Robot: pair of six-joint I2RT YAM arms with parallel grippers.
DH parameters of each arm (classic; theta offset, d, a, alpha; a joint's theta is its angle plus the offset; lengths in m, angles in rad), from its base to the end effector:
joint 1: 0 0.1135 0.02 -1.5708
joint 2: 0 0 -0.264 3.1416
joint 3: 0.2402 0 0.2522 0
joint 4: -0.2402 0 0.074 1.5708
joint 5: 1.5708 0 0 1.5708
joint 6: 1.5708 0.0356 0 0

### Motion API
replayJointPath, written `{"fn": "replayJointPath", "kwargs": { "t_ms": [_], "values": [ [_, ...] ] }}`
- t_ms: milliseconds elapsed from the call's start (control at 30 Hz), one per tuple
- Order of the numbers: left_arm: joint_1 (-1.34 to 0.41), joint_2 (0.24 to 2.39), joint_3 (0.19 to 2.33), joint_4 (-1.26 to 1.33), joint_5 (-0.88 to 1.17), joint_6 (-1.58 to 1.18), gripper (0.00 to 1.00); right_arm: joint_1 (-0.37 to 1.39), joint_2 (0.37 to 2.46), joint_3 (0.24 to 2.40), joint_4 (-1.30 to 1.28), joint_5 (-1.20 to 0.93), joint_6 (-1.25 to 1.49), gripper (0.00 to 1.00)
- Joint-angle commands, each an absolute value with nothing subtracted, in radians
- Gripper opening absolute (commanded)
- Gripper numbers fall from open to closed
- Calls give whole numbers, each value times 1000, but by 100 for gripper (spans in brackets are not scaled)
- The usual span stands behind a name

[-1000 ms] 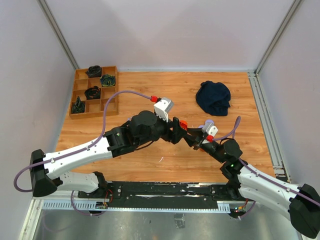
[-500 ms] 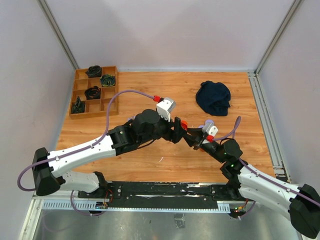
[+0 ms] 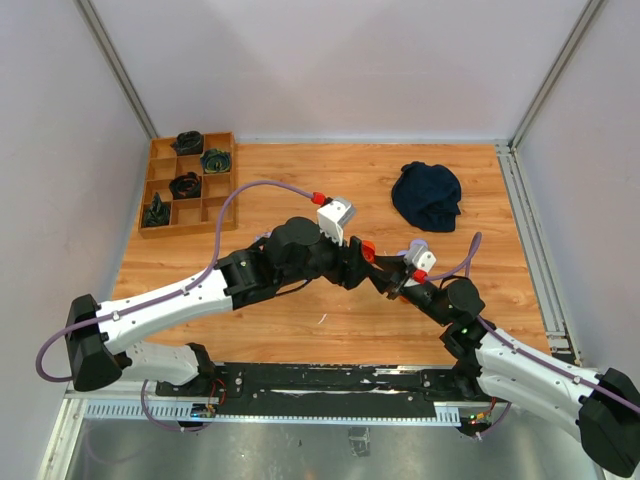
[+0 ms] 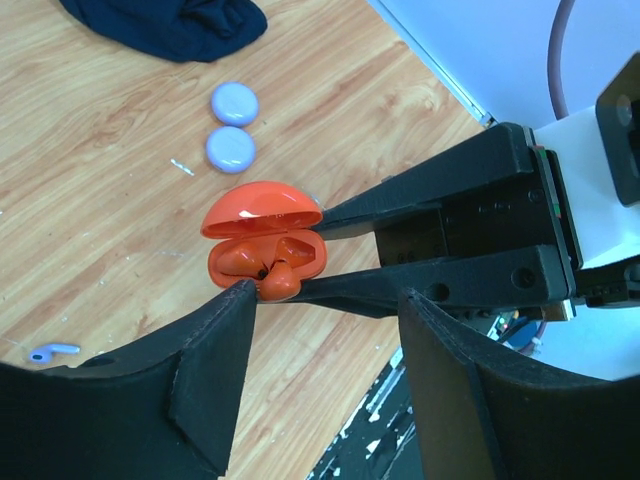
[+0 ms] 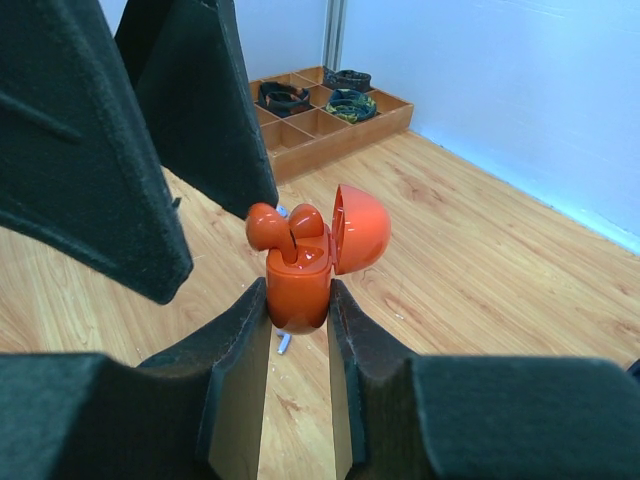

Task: Insert the wireless bluetooth earbuds into the charging case
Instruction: Place the earbud in the charging case, then close the charging case.

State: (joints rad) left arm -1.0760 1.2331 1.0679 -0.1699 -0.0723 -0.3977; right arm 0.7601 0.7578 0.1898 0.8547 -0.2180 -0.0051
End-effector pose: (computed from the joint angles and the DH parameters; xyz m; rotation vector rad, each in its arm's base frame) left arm 0.1388 -0.2517 0.3455 0.6217 1.9179 -0.9085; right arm 0.1189 0.1236 0.2445 -0.6709 1.1505 0.7837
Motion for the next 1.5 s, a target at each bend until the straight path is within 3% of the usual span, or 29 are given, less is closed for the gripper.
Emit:
{"fn": "replayJointPath", "kwargs": {
  "t_ms": [0,500,867,1467],
  "values": [
    [-1073,1224,1111,-180,-2,-396,63,740,756,230,881,-222,-1,9],
    [-1072,1273,1156,-182,33,-393,61,741,756,231,876,-225,0,9],
    [-992,1200,1134,-227,1,-384,68,719,783,253,853,-340,0,9],
    [-761,1186,1014,-144,438,-415,75,670,905,311,956,-603,116,8]
  ]
}}
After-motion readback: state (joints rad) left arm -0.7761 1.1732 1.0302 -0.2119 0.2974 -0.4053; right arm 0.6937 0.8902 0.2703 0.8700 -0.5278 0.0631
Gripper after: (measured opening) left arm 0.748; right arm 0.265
